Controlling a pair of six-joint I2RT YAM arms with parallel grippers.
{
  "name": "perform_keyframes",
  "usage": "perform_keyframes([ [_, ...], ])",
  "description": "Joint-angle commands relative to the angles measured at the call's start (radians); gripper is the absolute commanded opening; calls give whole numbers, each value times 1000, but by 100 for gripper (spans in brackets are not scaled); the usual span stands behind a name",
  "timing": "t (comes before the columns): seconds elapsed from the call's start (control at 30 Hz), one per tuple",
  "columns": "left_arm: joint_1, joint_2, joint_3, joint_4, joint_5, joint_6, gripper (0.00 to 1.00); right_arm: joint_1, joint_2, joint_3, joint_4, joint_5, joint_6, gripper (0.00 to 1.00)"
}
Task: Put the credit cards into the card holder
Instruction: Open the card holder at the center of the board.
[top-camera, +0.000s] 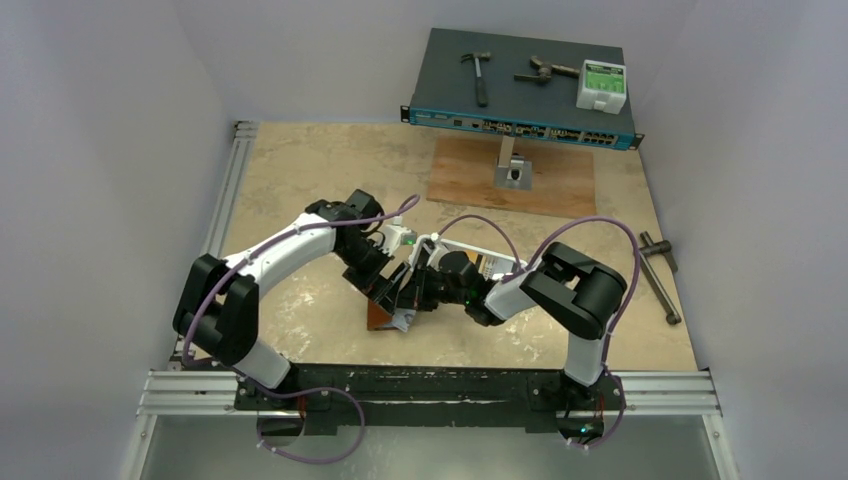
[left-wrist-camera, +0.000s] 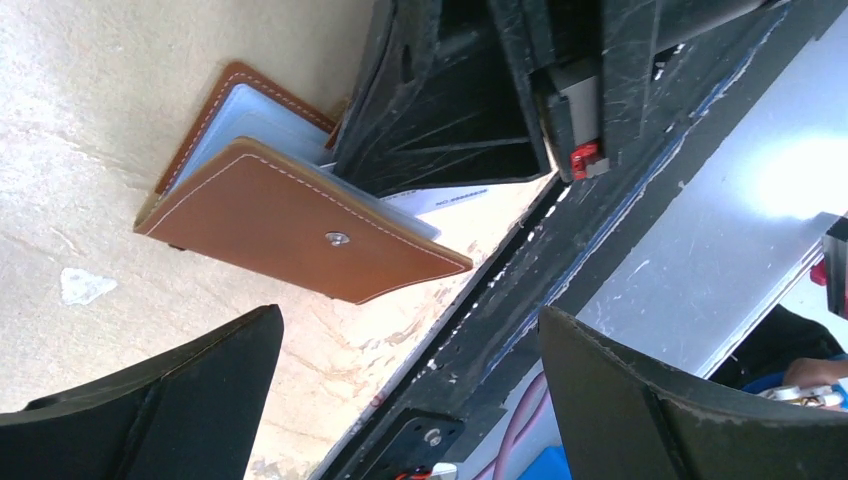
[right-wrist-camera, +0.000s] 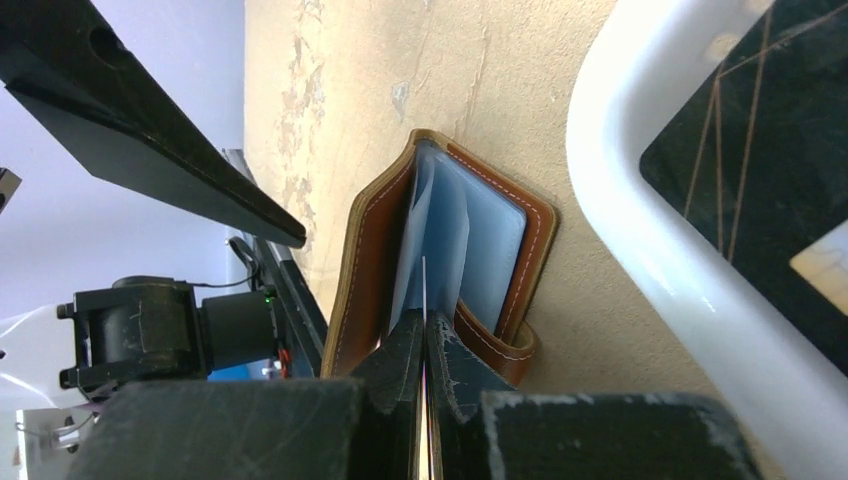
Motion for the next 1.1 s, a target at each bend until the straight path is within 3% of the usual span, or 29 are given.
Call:
perform_keyframes([
  [0.0, -4, -48, -14, 76, 16, -47, 100, 6, -54, 8, 1, 7, -56, 0],
  [0.13, 17, -135, 89, 13, -30, 2, 86, 6, -62, 20, -55, 18, -100, 0],
  [0.2, 21, -213, 160, -27, -99, 51, 84, 6, -50, 22, -57, 15, -107, 0],
  [0.23, 20, -246, 197, -61, -136, 95, 95, 6, -43, 22, -59, 15, -111, 0],
  [0.27, 20, -272, 233, -96, -160, 112, 99, 6, -38, 22, -61, 15, -114, 0],
  [0.4, 26, -303, 274, -240, -295, 26, 100, 7, -15, 24, -51, 17, -118, 0],
  [0.47, 41, -272, 278, -296, -226, 24, 100, 8, -14, 28, -55, 25, -124, 0],
  [0.57, 93, -193, 400, -405, -8, 75, 100, 10, -27, 30, -73, 35, -137, 0],
  [0.63, 61, -237, 386, -325, -15, 88, 100, 12, -34, 35, -88, 37, -147, 0],
  [0.73, -58, -512, 133, 40, -361, 143, 100, 13, -40, 38, -95, 45, -154, 0],
  [0.8, -154, -634, -12, 194, -467, 219, 100, 16, -40, 38, -94, 53, -158, 0],
  [0.93, -179, -562, -2, 153, -361, 2, 100, 30, -19, 47, -98, 68, -168, 0],
  [1.03, -105, -427, 123, 60, 18, 23, 100, 35, -6, 47, -89, 66, -168, 0],
  [1.07, -107, -439, 118, 83, 55, 44, 100, 35, -3, 48, -88, 65, -168, 0],
])
